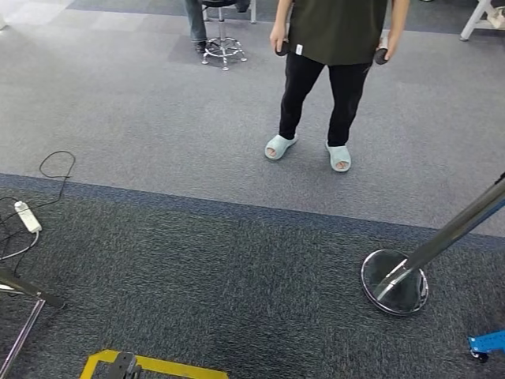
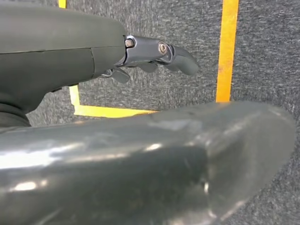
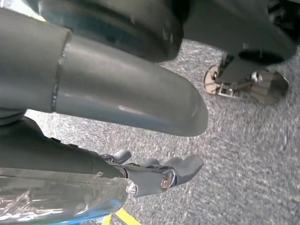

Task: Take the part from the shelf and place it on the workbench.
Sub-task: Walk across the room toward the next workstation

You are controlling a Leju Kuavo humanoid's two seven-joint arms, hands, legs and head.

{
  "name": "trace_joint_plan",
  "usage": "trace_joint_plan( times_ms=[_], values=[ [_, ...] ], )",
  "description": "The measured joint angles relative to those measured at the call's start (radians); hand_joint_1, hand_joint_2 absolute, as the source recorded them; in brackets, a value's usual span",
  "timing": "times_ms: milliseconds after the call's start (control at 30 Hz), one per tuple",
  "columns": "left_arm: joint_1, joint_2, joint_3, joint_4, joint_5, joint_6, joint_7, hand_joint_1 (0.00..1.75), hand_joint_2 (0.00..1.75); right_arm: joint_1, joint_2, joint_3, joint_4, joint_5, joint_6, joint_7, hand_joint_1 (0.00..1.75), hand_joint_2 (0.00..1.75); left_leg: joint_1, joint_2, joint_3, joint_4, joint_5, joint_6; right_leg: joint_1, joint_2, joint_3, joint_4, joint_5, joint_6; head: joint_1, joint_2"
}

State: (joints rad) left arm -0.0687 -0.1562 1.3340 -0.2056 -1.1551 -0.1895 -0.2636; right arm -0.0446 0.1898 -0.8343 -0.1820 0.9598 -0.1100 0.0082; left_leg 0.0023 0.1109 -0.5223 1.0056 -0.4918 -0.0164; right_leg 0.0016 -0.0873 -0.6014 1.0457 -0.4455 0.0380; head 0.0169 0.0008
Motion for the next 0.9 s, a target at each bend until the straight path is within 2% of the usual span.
trace_joint_plan(
  times_ms=[67, 100, 133, 200, 233, 267, 300, 333, 367, 400, 433, 500, 567, 600, 633, 700, 733, 767, 800, 833, 867, 900],
  values=[
    [-0.001, 0.001, 0.000, 0.000, 0.000, 0.000, 0.001, 0.00, 0.00, -0.001, 0.000, -0.003, 0.000, 0.000, -0.002, 0.000, 0.00, 0.00, 0.004, 0.016, 0.007, -0.001, -0.004, -0.012, 0.000, 0.030, 0.000, -0.006, 0.005, -0.012, -0.001, 0.000],
    [-0.002, 0.002, 0.000, 0.000, 0.000, 0.000, 0.001, 0.00, 0.00, 0.000, -0.001, -0.004, 0.000, -0.001, -0.002, 0.000, 0.00, 0.00, 0.006, 0.002, 0.005, 0.009, -0.014, -0.019, -0.001, 0.044, 0.002, -0.011, 0.008, -0.018, -0.002, 0.000],
    [-0.002, 0.002, 0.000, 0.000, 0.000, 0.000, 0.002, 0.00, 0.00, 0.000, -0.001, -0.006, 0.000, -0.001, -0.002, 0.000, 0.00, 0.00, 0.008, -0.023, -0.006, 0.038, -0.034, -0.023, -0.003, 0.058, 0.006, -0.015, 0.011, -0.025, -0.004, 0.000],
    [0.000, 0.003, 0.000, 0.000, 0.000, 0.000, 0.003, 0.00, 0.00, -0.001, -0.002, -0.008, 0.000, -0.001, -0.002, 0.000, 0.00, 0.00, 0.009, -0.083, -0.060, 0.150, -0.093, -0.026, -0.005, 0.086, 0.006, -0.019, 0.014, -0.033, -0.008, 0.000],
    [0.002, 0.003, 0.000, 0.000, 0.000, 0.000, 0.004, 0.00, 0.00, -0.003, -0.002, -0.009, 0.000, -0.001, -0.002, 0.000, 0.00, 0.00, 0.009, -0.097, -0.095, 0.214, -0.119, -0.026, -0.005, 0.103, 0.005, -0.019, 0.015, -0.036, -0.010, 0.000],
    [0.004, 0.003, 0.000, 0.000, -0.001, -0.004, 0.007, 0.00, 0.00, -0.003, -0.002, -0.009, 0.000, -0.001, -0.001, 0.001, 0.00, 0.00, 0.009, -0.103, -0.122, 0.258, -0.128, -0.026, -0.004, 0.121, 0.005, -0.019, 0.015, -0.037, -0.011, 0.000],
    [0.005, 0.004, 0.000, 0.000, -0.004, -0.010, 0.011, 0.00, 0.00, -0.001, -0.002, -0.010, 0.000, 0.000, 0.001, 0.003, 0.00, 0.00, 0.009, -0.105, -0.134, 0.269, -0.117, -0.026, -0.005, 0.139, 0.005, -0.019, 0.016, -0.036, -0.011, 0.000],
    [0.005, 0.004, 0.000, 0.000, -0.012, -0.018, 0.015, 0.00, 0.00, 0.001, -0.002, -0.011, 0.000, 0.000, 0.004, 0.004, 0.00, 0.00, 0.011, -0.108, -0.129, 0.244, -0.087, -0.026, -0.006, 0.155, 0.005, -0.019, 0.016, -0.035, -0.012, 0.000],
    [0.005, 0.005, -0.003, 0.000, -0.025, -0.027, 0.017, 0.00, 0.00, 0.002, -0.002, -0.011, 0.000, 0.002, 0.006, 0.005, 0.00, 0.00, 0.013, -0.116, -0.108, 0.189, -0.047, -0.027, -0.008, 0.172, 0.006, -0.018, 0.017, -0.032, -0.012, 0.000],
    [0.005, 0.005, -0.006, 0.000, -0.038, -0.034, 0.018, 0.00, 0.00, 0.002, -0.002, -0.011, 0.000, 0.003, 0.009, 0.005, 0.00, 0.00, 0.019, -0.141, -0.081, 0.125, -0.011, -0.029, -0.010, 0.187, 0.005, -0.016, 0.018, -0.027, -0.012, 0.000],
    [0.004, 0.005, -0.010, 0.000, -0.052, -0.038, 0.018, 0.00, 0.00, 0.001, -0.002, -0.011, 0.000, 0.005, 0.010, 0.005, 0.00, 0.00, 0.024, -0.168, -0.057, 0.068, 0.011, -0.030, -0.010, 0.201, 0.001, -0.011, 0.017, -0.021, -0.013, 0.000],
    [0.004, 0.003, -0.020, 0.001, -0.073, -0.034, 0.019, 0.00, 0.00, 0.000, -0.002, -0.011, 0.000, 0.007, 0.012, 0.005, 0.00, 0.00, 0.029, -0.205, -0.036, 0.015, 0.021, -0.025, -0.011, 0.225, -0.012, -0.008, 0.018, -0.007, -0.015, 0.000],
    [0.003, 0.001, -0.031, 0.002, -0.086, -0.024, 0.020, 0.00, 0.00, 0.004, -0.002, -0.012, 0.000, 0.010, 0.012, 0.005, 0.00, 0.00, 0.025, -0.187, -0.035, 0.011, 0.021, -0.009, -0.015, 0.241, -0.021, -0.012, 0.022, 0.005, -0.014, 0.000],
    [0.002, 0.001, -0.035, 0.002, -0.088, -0.021, 0.021, 0.00, 0.00, 0.007, -0.002, -0.012, 0.000, 0.010, 0.011, 0.005, 0.00, 0.00, 0.025, -0.175, -0.034, 0.010, 0.022, 0.000, -0.015, 0.226, -0.026, -0.005, 0.018, 0.009, -0.012, 0.000],
    [0.002, 0.001, -0.038, 0.002, -0.086, -0.021, 0.021, 0.00, 0.00, 0.008, -0.002, -0.012, 0.000, 0.011, 0.010, 0.004, 0.00, 0.00, 0.025, -0.162, -0.034, 0.008, 0.024, 0.008, -0.014, 0.198, -0.037, 0.019, 0.003, 0.012, -0.007, 0.000],
    [0.005, 0.003, -0.039, 0.002, -0.081, -0.023, 0.020, 0.00, 0.00, 0.004, -0.002, -0.012, 0.000, 0.012, 0.009, 0.003, 0.00, 0.00, 0.020, -0.131, -0.033, 0.007, 0.023, 0.018, -0.011, 0.127, -0.090, 0.131, -0.059, 0.015, 0.000, 0.000],
    [0.007, 0.004, -0.039, 0.002, -0.078, -0.026, 0.017, 0.00, 0.00, 0.001, -0.002, -0.012, 0.000, 0.013, 0.009, 0.002, 0.00, 0.00, 0.016, -0.114, -0.033, 0.007, 0.022, 0.021, -0.011, 0.108, -0.124, 0.200, -0.091, 0.016, 0.002, 0.000],
    [0.009, 0.004, -0.039, 0.002, -0.077, -0.029, 0.010, 0.00, 0.00, 0.000, -0.002, -0.012, 0.000, 0.014, 0.009, 0.002, 0.00, 0.00, 0.013, -0.097, -0.032, 0.008, 0.021, 0.022, -0.012, 0.099, -0.149, 0.253, -0.110, 0.017, 0.001, 0.000],
    [0.010, 0.004, -0.041, 0.002, -0.078, -0.031, 0.001, 0.00, 0.00, 0.001, -0.002, -0.012, 0.000, 0.016, 0.009, 0.002, 0.00, 0.00, 0.012, -0.081, -0.031, 0.008, 0.020, 0.022, -0.012, 0.096, -0.156, 0.272, -0.110, 0.016, 0.002, 0.000],
    [0.009, 0.002, -0.045, 0.002, -0.084, -0.029, -0.010, 0.00, 0.00, 0.002, -0.002, -0.012, 0.000, 0.019, 0.009, 0.003, 0.00, 0.00, 0.010, -0.067, -0.029, 0.008, 0.018, 0.022, -0.012, 0.093, -0.143, 0.252, -0.093, 0.015, 0.002, 0.000],
    [0.008, 0.001, -0.051, 0.002, -0.097, -0.025, -0.018, 0.00, 0.00, 0.004, -0.002, -0.012, 0.000, 0.023, 0.009, 0.003, 0.00, 0.00, 0.010, -0.055, -0.026, 0.008, 0.016, 0.020, -0.011, 0.085, -0.111, 0.197, -0.063, 0.013, 0.002, 0.000],
    [0.007, 0.000, -0.061, 0.002, -0.114, -0.017, -0.023, 0.00, 0.00, 0.004, -0.002, -0.012, 0.000, 0.026, 0.009, 0.004, 0.00, 0.00, 0.008, -0.044, -0.022, 0.008, 0.013, 0.017, -0.009, 0.064, -0.070, 0.124, -0.036, 0.011, 0.002, 0.000]
  ],
)
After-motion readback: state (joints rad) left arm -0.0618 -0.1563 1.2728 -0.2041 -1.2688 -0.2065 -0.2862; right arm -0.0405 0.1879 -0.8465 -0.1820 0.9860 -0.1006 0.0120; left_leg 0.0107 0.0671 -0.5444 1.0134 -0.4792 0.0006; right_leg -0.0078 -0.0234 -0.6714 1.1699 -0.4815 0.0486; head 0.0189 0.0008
